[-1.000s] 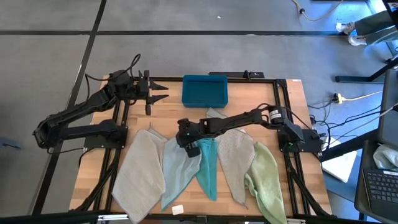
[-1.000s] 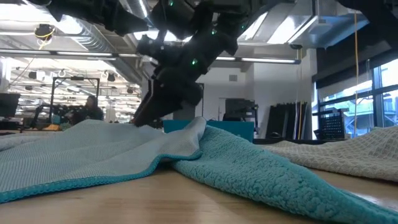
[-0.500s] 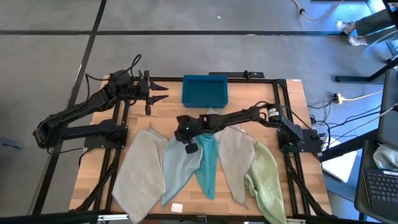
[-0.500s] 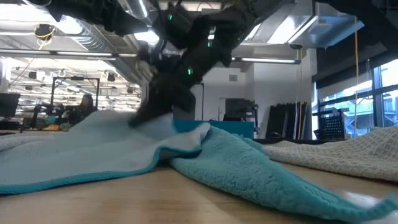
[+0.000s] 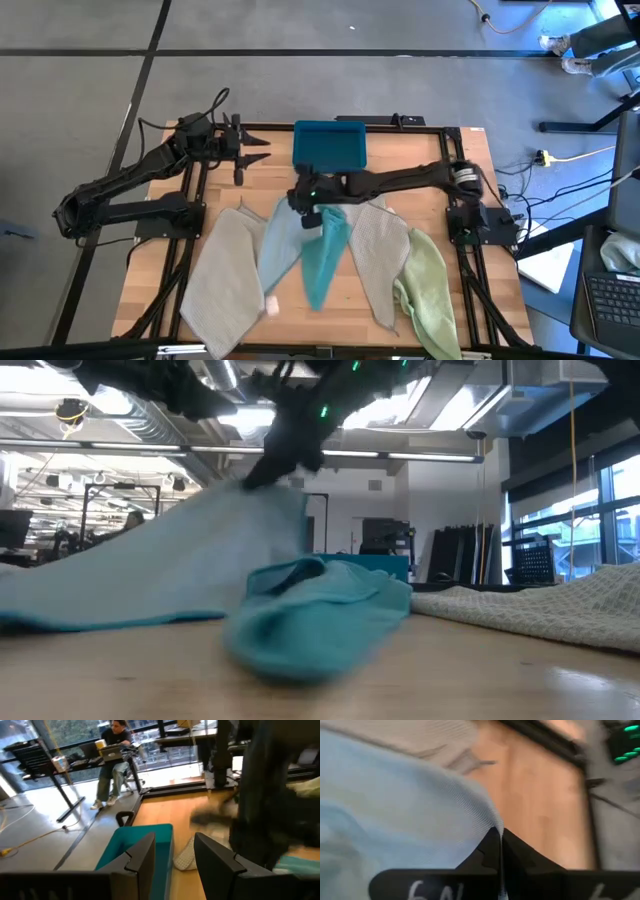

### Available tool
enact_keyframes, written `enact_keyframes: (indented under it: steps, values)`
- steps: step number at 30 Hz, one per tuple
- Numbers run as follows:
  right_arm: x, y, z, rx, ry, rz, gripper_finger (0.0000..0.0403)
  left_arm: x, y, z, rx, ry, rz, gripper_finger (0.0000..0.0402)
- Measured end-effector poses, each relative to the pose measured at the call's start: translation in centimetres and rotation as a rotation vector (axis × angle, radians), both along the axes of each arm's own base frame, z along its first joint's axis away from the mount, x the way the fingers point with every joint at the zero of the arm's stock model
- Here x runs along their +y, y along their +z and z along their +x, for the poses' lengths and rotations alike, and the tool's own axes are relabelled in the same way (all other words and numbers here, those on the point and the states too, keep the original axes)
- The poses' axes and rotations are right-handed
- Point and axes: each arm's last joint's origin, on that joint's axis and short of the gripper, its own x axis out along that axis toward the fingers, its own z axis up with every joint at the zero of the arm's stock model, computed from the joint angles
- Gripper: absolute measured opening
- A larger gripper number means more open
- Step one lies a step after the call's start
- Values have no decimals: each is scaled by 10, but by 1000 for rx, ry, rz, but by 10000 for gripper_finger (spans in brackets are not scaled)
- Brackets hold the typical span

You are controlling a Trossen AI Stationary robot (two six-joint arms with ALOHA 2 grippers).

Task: Fold microfiber towels
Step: Move the light blue towel to the top right of the table

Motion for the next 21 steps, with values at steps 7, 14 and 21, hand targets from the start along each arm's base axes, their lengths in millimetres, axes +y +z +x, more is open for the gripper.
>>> enact_keyframes:
  steps: [7, 14, 21]
  values:
    - [1, 59, -41, -11, -11, 90, 9, 0, -1, 0, 7, 18, -1, 129]
    - [6, 76, -54, -45, -92, 100, 4, 0, -1, 0, 3, 21, -15, 129]
    - [12, 98, -71, -48, -347, -324, 6, 0, 0, 0, 2, 21, -19, 129]
